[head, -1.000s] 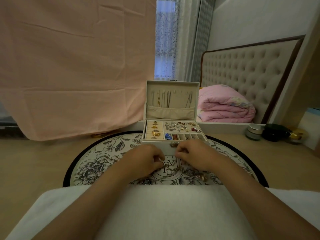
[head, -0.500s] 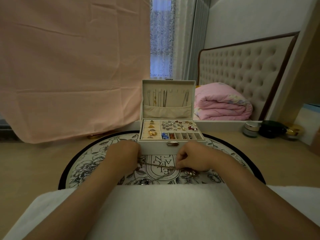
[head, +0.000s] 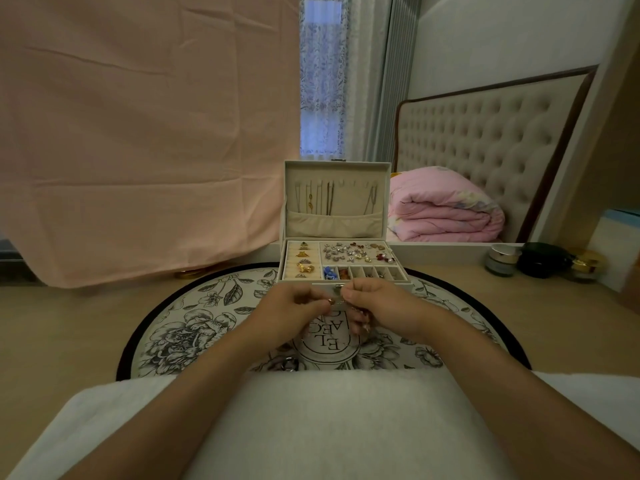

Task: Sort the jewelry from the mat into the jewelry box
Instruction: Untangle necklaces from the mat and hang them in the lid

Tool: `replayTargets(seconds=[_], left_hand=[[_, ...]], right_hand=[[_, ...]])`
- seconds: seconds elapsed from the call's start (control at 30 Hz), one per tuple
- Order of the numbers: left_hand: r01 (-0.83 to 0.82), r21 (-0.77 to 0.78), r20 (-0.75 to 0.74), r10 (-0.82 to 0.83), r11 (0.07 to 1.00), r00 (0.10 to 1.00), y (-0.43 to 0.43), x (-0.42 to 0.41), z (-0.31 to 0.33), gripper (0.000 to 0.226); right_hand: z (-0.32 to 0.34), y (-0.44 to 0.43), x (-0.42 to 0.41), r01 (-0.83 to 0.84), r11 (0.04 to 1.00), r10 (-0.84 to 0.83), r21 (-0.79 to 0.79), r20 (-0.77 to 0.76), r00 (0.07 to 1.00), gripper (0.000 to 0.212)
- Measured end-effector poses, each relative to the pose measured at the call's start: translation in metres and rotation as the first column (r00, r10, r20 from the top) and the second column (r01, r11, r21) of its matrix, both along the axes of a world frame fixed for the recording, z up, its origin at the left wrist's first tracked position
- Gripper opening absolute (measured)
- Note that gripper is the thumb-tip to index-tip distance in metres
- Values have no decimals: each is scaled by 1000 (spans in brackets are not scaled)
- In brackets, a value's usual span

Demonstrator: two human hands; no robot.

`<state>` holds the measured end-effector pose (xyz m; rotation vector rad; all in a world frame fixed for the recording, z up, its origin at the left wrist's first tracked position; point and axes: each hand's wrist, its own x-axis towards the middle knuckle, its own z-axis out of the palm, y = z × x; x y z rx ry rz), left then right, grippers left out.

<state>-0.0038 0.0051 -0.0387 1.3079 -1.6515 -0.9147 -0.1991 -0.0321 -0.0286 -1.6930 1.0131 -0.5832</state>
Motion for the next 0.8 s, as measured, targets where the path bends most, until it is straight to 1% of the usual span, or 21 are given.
replayTargets(seconds=[0.07, 0.1, 0.2, 0.27, 0.37, 0.43, 0.53, 0.57, 0.67, 0.7, 0.8], left_hand=[[-7, 27, 4, 7, 1000, 1000, 0, 3, 5, 12], [-8, 39, 17, 7, 999, 1000, 0, 5, 6, 13], [-18, 76, 79, 12, 997, 997, -1, 12, 8, 17], [-23, 105, 111, 11, 994, 994, -3, 16, 9, 19], [-1, 123, 161, -19, 992, 987, -4, 20, 10, 17], [16, 114, 223, -42, 993, 974, -4, 22, 9, 15], [5, 78, 355, -32, 997, 934, -5, 23, 8, 9], [-1, 71, 362, -25, 997, 932, -5, 23, 8, 10], [-32, 71, 302, 10, 997, 953, -5, 22, 8, 18], [-39, 70, 305, 16, 997, 952, -4, 21, 8, 18], [-35, 63, 325, 12, 997, 946, -3, 17, 9, 20]], right_hand=[[2, 2, -1, -28, 999, 26, 40, 40, 999, 16], [3, 2, -2, -33, 999, 32, 40, 31, 999, 16], [6, 1, -6, -16, 1000, 15, -13, -75, 997, 15], [7, 0, -10, -26, 1000, 25, -7, -142, 990, 9], [8, 0, -14, -36, 999, 38, 10, -247, 968, 17], [7, -1, -15, -32, 998, 16, -47, -301, 953, 20], [5, -2, -14, -29, 996, 2, -87, -297, 955, 19], [5, -2, -14, -29, 995, 0, -98, -288, 958, 20], [7, 0, -12, 11, 991, -41, -137, -217, 975, 20], [7, 0, -11, 21, 986, -55, -164, -210, 976, 19], [7, -2, -10, 11, 961, -89, -275, -273, 958, 19]])
